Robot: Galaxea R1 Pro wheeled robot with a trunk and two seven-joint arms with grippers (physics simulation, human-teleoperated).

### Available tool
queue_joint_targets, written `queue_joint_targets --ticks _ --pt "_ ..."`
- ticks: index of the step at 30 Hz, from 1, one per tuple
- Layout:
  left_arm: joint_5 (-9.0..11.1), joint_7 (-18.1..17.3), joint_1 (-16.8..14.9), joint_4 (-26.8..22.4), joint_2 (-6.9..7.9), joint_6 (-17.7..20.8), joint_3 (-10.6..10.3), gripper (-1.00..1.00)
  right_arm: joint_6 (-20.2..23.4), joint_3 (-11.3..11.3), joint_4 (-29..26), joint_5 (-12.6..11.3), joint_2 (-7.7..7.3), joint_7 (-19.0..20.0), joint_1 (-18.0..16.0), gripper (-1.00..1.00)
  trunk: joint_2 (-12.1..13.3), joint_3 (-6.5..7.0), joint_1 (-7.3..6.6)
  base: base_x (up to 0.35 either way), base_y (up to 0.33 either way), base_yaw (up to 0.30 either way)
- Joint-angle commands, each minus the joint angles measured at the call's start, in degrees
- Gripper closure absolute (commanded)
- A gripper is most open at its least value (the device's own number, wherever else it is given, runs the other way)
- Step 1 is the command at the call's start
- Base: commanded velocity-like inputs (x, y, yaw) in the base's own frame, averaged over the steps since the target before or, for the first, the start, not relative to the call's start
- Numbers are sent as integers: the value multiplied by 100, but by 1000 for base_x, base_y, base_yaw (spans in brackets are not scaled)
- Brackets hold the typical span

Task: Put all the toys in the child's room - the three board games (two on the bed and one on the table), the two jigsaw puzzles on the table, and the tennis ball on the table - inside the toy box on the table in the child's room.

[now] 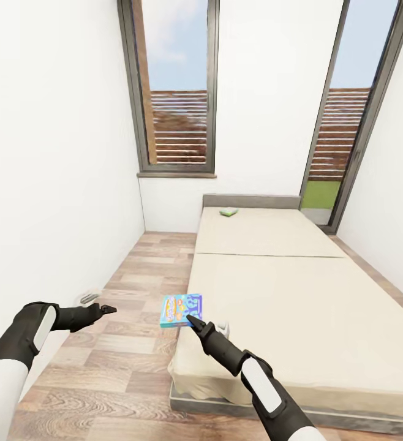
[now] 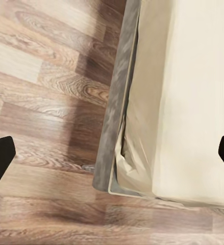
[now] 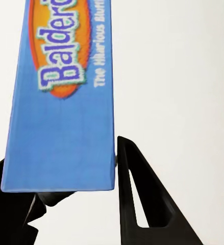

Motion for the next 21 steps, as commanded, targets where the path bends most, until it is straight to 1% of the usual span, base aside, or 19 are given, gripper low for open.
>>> queue_joint_targets --ticks 1,5,9,17,21 --pt "32 8 -3 -2 -4 43 10 -100 -3 4 1 -36 3 3 -2 100 39 13 -23 0 0 0" --pt "28 9 -3 -3 -18 43 -2 -100 -157 36 5 -37 17 21 2 100 199 84 -111 0 0 0" --pt "27 11 -3 -1 -21 38 -4 -100 -194 36 5 -32 12 29 3 100 360 156 -199 0 0 0" --pt "24 10 -3 -2 -18 34 1 -100 -222 38 3 -28 54 24 3 100 681 300 -375 0 0 0" --pt "19 10 -3 -3 -15 34 9 -100 -328 36 5 -28 56 16 3 100 841 372 -462 0 0 0"
